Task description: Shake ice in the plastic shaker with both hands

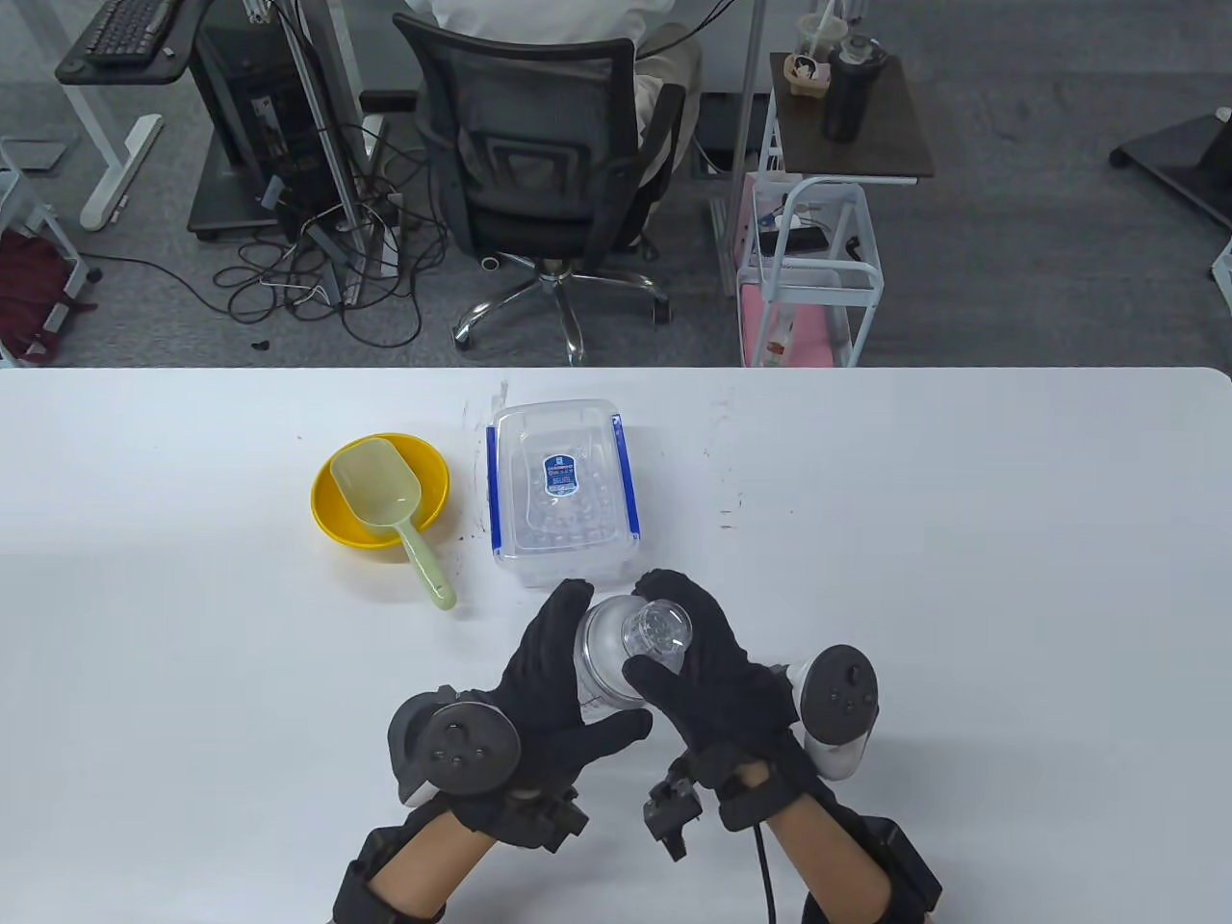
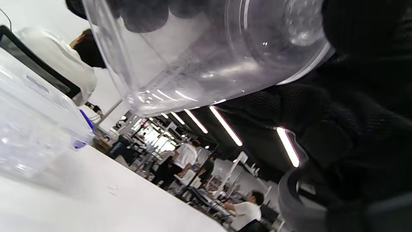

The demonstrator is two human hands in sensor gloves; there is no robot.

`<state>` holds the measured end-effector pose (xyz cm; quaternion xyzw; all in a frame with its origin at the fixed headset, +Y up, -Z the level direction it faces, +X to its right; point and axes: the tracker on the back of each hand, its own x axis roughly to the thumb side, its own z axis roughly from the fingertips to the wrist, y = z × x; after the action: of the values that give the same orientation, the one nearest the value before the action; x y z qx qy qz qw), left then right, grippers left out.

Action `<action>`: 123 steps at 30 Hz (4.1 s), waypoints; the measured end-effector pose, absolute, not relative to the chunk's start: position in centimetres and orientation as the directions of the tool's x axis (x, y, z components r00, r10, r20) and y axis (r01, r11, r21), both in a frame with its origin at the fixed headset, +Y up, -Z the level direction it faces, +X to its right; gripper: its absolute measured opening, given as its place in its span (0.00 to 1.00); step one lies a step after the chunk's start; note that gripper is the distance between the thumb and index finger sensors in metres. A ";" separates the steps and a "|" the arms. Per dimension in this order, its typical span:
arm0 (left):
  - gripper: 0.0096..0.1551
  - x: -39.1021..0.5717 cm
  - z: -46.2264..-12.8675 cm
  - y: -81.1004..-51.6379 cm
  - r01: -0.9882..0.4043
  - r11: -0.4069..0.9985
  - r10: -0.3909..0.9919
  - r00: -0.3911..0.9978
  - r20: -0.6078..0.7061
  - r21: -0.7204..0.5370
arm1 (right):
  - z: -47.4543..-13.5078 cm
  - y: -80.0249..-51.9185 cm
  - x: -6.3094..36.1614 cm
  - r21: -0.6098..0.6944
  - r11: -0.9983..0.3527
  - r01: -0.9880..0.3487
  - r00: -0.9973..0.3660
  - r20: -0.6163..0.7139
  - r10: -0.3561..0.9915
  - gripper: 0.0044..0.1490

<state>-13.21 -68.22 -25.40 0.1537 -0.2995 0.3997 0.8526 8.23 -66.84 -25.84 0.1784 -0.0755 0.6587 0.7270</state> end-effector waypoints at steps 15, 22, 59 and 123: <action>0.69 -13.4 -23.4 -65.0 -0.760 0.643 0.451 0.476 0.755 0.095 | -25.1 -64.8 9.0 0.287 0.039 -0.957 0.144 0.358 0.923 0.62; 0.61 -14.4 -24.1 -65.2 -0.773 0.629 0.479 0.463 0.746 0.076 | -24.8 -62.2 12.4 0.194 0.036 -0.980 0.120 0.446 0.887 0.61; 0.13 -15.5 -26.1 -65.9 -0.694 0.717 0.465 0.547 0.696 0.068 | -32.6 -73.9 32.5 -0.335 -0.879 -0.338 -0.824 -0.345 0.448 0.66; 0.43 -8.4 -47.3 -64.7 -0.205 0.969 0.215 0.975 0.064 -0.136 | -25.4 -72.9 21.3 -0.144 -0.950 -0.276 -0.955 0.155 0.254 0.67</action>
<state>-8.42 -64.66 -47.30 -0.0647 -0.0389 0.1058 0.9915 21.32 -72.95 -25.40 0.0674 -0.0825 0.9852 0.1343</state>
